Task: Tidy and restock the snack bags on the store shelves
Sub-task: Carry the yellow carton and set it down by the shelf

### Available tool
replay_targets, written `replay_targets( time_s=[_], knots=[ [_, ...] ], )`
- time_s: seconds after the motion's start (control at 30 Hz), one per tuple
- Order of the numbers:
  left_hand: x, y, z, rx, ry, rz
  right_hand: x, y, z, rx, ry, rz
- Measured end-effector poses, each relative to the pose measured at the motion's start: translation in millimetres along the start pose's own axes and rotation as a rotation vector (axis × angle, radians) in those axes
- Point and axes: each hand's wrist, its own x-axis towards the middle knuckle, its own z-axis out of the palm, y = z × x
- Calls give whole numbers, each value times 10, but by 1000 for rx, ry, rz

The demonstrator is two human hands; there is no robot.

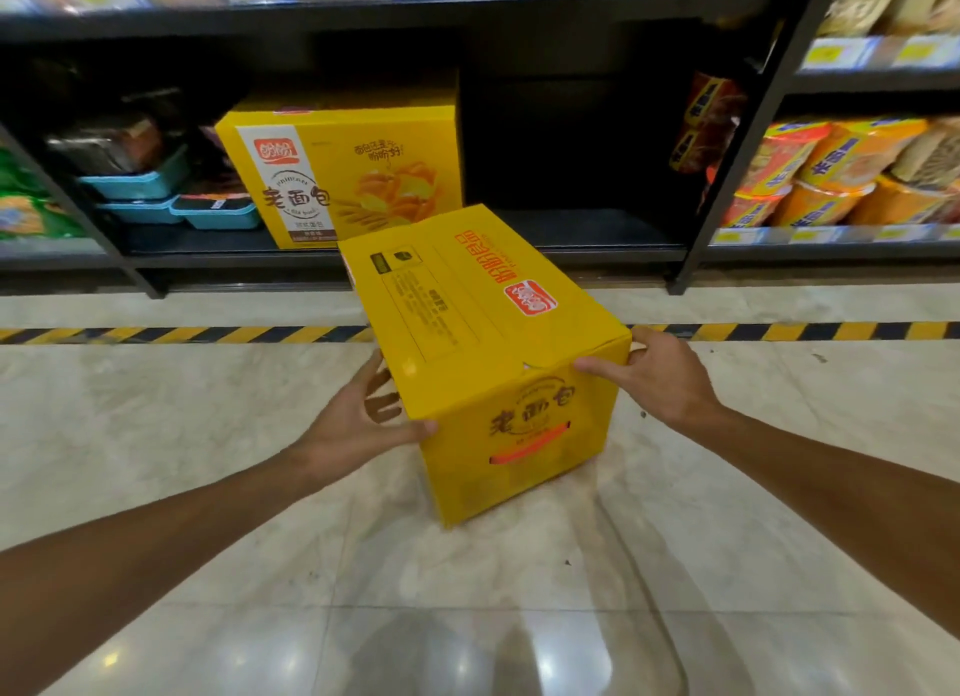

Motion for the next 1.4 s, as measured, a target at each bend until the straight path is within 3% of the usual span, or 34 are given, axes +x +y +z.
replay_targets(
  time_s=[0.2, 0.3, 0.47, 1.17, 1.4],
  knots=[
    [185, 438, -336, 4, 294, 204, 186, -269, -111, 281, 261, -146],
    [363, 490, -407, 4, 385, 230, 286, -399, -29, 419, 259, -241],
    [456, 449, -376, -9, 538, 192, 328, -509, 126, 442, 187, -336],
    [484, 397, -407, 15, 563, 227, 357, -469, 133, 490, 195, -345],
    [186, 188, 54, -50, 540, 246, 170, -160, 113, 438, 141, -238]
  ],
)
